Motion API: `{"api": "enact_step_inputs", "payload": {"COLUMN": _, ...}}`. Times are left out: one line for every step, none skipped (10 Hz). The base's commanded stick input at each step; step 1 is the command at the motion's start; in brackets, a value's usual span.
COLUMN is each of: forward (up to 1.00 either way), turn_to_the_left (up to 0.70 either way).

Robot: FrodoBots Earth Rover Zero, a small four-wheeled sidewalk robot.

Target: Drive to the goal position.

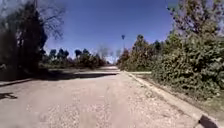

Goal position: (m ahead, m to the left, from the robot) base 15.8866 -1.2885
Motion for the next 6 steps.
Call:
{"api": "enact_step_inputs", "payload": {"forward": 1.00, "turn_to_the_left": 0.00}}
{"api": "enact_step_inputs", "payload": {"forward": 1.00, "turn_to_the_left": 0.00}}
{"api": "enact_step_inputs", "payload": {"forward": 1.00, "turn_to_the_left": 0.00}}
{"api": "enact_step_inputs", "payload": {"forward": 1.00, "turn_to_the_left": 0.00}}
{"api": "enact_step_inputs", "payload": {"forward": 1.00, "turn_to_the_left": 0.00}}
{"api": "enact_step_inputs", "payload": {"forward": 1.00, "turn_to_the_left": 0.00}}
